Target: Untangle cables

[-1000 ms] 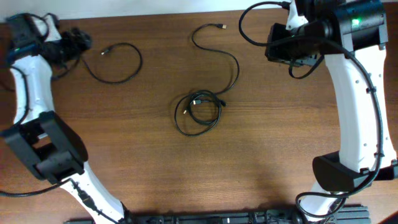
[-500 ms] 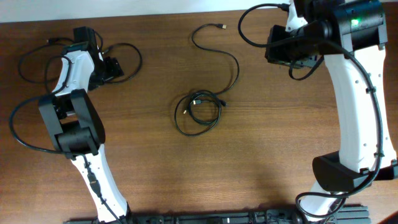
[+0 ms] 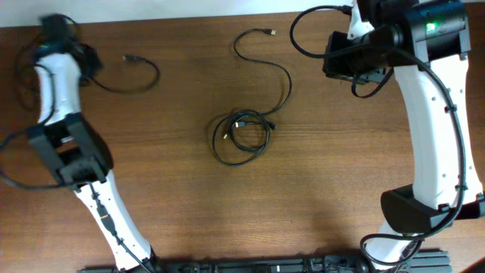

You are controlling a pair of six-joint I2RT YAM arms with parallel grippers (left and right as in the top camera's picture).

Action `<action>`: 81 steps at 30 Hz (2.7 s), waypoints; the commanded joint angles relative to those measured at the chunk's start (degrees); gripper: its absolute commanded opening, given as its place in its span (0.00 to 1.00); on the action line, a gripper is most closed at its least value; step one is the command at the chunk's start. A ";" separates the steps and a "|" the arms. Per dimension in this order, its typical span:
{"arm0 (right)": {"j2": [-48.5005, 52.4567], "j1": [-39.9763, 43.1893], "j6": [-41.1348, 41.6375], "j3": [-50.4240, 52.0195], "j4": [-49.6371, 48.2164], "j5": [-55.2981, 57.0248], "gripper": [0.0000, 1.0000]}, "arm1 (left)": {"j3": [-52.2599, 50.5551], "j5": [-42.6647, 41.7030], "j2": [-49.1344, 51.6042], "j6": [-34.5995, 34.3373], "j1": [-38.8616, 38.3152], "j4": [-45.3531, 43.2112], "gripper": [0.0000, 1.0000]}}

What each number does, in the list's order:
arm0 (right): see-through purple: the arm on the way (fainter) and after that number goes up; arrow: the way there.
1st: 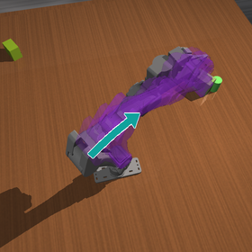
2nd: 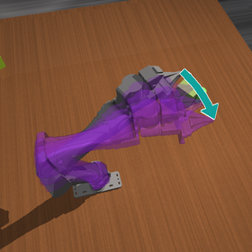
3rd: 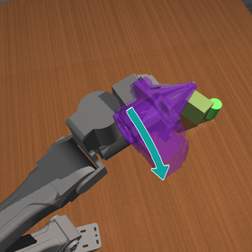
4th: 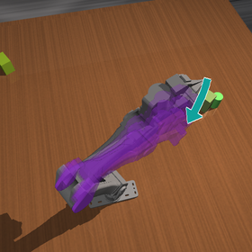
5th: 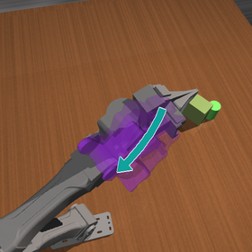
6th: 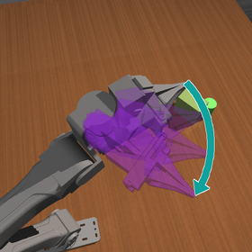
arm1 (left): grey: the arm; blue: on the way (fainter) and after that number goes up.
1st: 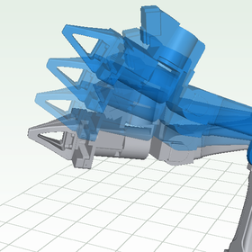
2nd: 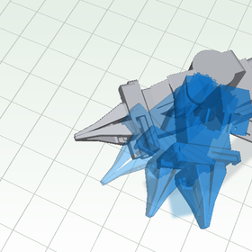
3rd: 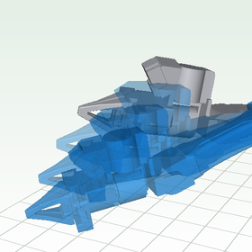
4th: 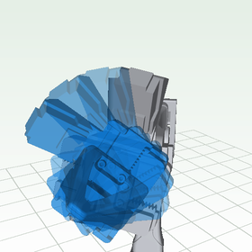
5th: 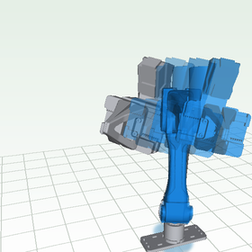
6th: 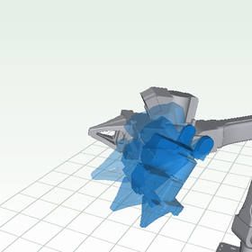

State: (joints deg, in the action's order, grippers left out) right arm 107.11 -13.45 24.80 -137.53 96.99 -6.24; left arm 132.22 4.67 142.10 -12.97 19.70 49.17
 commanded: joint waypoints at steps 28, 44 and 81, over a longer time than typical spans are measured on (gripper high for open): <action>0.31 -0.48 -0.57 5.86 -1.62 -3.85 0.29 | 9.18 -7.69 10.60 -7.39 -0.44 22.47 0.47; 0.31 -0.48 -0.59 5.86 -0.09 -3.85 0.30 | 11.39 -12.83 10.84 -7.10 0.81 7.74 0.43; 3.89 28.48 -0.37 5.86 -2.93 10.97 1.00 | 8.70 -0.50 6.10 -2.86 -57.05 10.64 0.88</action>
State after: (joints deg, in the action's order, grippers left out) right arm 110.85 14.87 24.01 -131.87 93.91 4.89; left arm 144.07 -3.11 148.92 -12.01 -37.65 61.06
